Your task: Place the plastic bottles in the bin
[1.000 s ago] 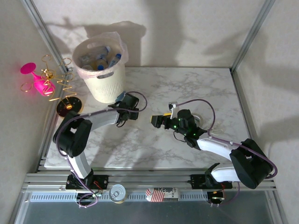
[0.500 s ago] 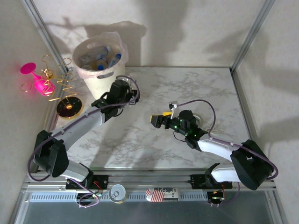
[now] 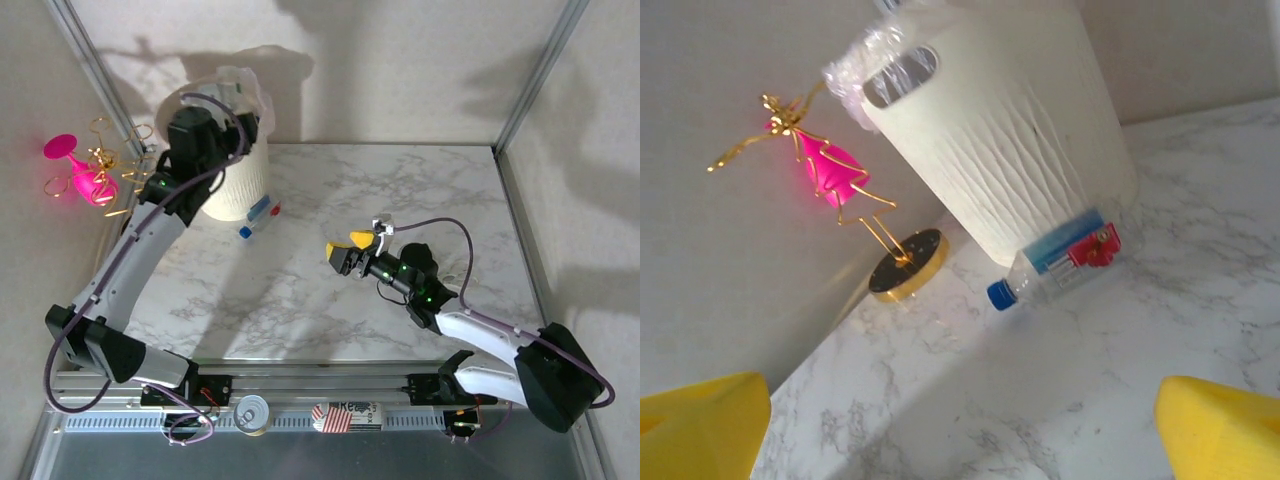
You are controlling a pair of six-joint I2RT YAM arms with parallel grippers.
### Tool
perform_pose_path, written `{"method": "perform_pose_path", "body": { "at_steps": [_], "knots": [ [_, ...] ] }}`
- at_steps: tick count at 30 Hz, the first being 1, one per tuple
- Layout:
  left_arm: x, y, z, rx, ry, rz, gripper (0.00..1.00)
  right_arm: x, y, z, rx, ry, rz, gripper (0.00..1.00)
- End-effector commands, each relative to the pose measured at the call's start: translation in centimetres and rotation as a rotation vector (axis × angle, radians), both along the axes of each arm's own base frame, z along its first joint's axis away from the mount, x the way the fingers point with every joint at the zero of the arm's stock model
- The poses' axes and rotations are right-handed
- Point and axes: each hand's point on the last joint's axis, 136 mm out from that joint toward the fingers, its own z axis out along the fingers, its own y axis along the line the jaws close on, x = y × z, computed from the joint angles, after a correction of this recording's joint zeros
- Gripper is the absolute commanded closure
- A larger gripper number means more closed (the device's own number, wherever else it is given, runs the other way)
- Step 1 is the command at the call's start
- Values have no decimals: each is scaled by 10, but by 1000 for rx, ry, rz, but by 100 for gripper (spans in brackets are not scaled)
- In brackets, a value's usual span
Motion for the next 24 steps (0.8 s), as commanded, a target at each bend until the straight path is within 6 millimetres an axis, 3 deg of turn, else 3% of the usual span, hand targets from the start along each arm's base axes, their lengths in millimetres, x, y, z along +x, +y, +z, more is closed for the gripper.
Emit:
{"method": "perform_pose_path", "body": {
  "at_steps": [1,7,14,21,24],
  "knots": [
    [19,20,8,24,-6,30,48,0,-10,19,30,-77,-39,1],
    [62,47,0,-25,34,64,49,-1,-16,24,34,-92,-67,1],
    [102,58,-37,-8,170,86,48,1,-18,21,18,-81,-82,1],
    [115,56,-66,-3,272,81,43,1,-20,17,11,-76,-92,1],
    [113,55,-65,-15,273,78,33,1,-21,16,7,-73,-94,1]
  ]
}}
